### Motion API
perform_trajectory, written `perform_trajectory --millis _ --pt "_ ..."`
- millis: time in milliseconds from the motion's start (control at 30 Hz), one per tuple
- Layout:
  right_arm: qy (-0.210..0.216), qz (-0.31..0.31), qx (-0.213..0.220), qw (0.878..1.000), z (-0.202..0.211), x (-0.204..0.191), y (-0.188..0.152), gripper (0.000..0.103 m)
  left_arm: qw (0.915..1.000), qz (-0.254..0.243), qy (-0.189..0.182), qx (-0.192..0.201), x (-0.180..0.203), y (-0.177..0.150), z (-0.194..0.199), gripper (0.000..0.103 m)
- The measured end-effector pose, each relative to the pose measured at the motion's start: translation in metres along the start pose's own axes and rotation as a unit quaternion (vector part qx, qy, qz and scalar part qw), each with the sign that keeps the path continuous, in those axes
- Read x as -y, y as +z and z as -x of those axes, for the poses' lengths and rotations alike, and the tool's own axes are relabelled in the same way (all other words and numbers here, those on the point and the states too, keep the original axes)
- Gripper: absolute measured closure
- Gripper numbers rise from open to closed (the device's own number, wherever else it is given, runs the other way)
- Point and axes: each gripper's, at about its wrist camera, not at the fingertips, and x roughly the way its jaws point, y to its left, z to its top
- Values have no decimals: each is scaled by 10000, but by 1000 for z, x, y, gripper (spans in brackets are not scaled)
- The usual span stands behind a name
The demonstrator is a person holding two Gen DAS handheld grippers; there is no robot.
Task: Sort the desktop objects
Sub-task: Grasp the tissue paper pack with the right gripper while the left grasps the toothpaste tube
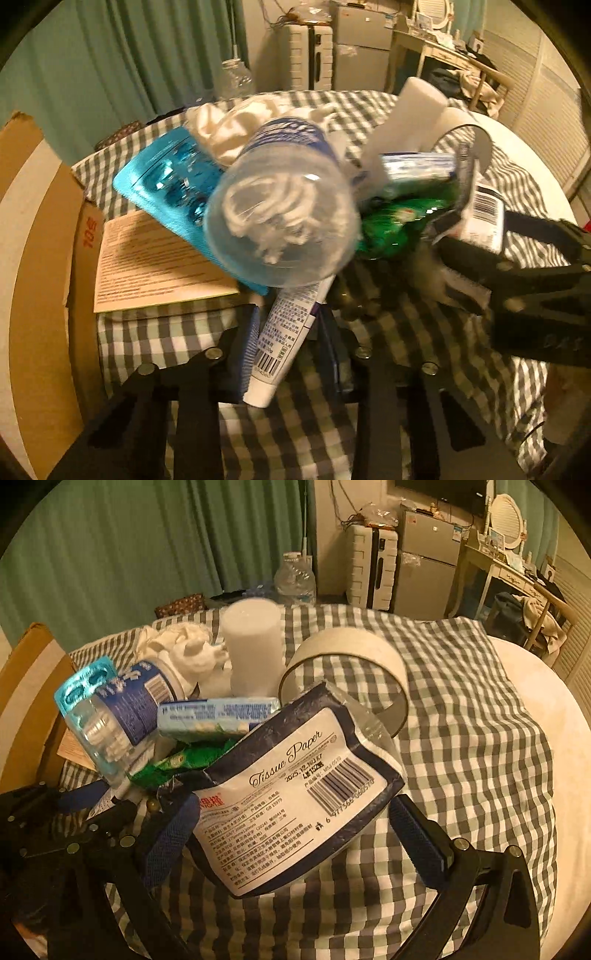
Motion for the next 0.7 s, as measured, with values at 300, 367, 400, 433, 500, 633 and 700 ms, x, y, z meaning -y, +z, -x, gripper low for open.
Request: perform_trajectory --millis 300,367,400,433,500,633,700 --pt "473 81 -354 9982 -6 -9 -8 43 9983 316 -480 126 -16 12 21 76" --pt "488 224 -317 9981 -2 -17 -10 54 9976 396 -554 133 -21 20 20 76" --pt "470 271 -300 9981 -1 -18 -10 57 9975 413 -557 157 -16 20 22 76" --pt "464 303 -287 9981 0 -20 -11 64 9974 428 -553 186 -17 20 24 76" --pt "487 242 -241 9982 3 -18 -12 73 9970 472 -567 241 -17 23 28 76" --pt "533 181 -157 9983 11 -15 -12 79 9964 478 -614 348 -15 27 34 76" --pt "514 219 -111 9984 15 -16 -13 81 9962 461 -606 433 -16 27 42 76"
